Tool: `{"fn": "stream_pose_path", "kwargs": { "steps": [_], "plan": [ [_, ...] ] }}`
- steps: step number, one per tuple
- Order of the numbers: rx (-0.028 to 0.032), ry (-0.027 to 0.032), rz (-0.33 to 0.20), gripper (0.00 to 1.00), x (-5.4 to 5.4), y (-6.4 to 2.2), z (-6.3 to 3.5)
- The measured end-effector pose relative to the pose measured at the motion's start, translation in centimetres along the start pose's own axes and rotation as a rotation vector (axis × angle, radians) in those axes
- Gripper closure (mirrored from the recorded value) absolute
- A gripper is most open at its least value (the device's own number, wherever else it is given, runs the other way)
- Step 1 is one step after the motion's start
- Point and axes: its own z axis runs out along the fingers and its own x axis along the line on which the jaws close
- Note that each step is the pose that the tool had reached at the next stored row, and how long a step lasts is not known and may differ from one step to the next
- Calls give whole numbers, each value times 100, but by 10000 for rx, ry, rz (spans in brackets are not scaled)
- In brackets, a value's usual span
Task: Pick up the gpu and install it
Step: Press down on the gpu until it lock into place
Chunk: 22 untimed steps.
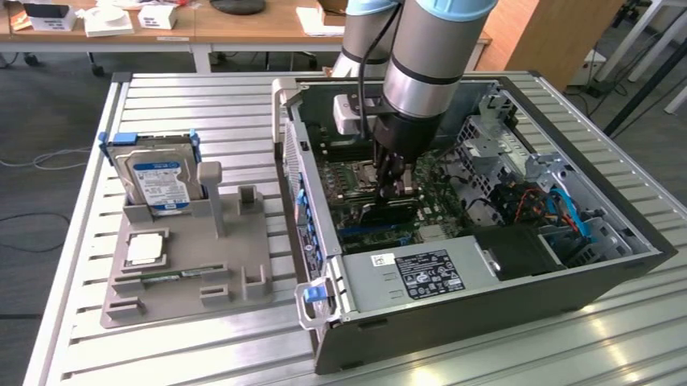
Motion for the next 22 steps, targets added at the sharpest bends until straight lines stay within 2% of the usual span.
{"fn": "stream_pose_path", "kwargs": {
  "steps": [22],
  "plan": [
    [-2, 2, 0, 89, 1, 0, 21]
  ]
}}
